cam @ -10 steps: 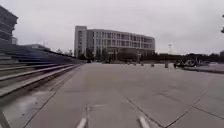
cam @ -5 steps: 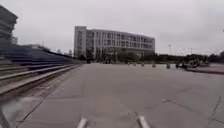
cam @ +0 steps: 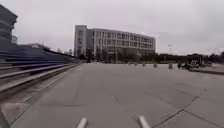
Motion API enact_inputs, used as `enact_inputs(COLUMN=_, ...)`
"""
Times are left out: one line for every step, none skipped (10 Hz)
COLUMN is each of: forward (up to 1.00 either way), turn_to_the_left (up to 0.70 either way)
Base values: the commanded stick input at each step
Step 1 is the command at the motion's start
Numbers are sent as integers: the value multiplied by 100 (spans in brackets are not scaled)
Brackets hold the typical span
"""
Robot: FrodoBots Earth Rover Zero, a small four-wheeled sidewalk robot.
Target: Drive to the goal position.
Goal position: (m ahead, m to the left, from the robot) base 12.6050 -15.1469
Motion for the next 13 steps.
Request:
enact_inputs(forward=70, turn_to_the_left=0)
enact_inputs(forward=70, turn_to_the_left=0)
enact_inputs(forward=70, turn_to_the_left=0)
enact_inputs(forward=70, turn_to_the_left=0)
enact_inputs(forward=70, turn_to_the_left=0)
enact_inputs(forward=70, turn_to_the_left=0)
enact_inputs(forward=70, turn_to_the_left=0)
enact_inputs(forward=70, turn_to_the_left=-21)
enact_inputs(forward=70, turn_to_the_left=-35)
enact_inputs(forward=70, turn_to_the_left=-35)
enact_inputs(forward=70, turn_to_the_left=-35)
enact_inputs(forward=70, turn_to_the_left=-35)
enact_inputs(forward=70, turn_to_the_left=-35)
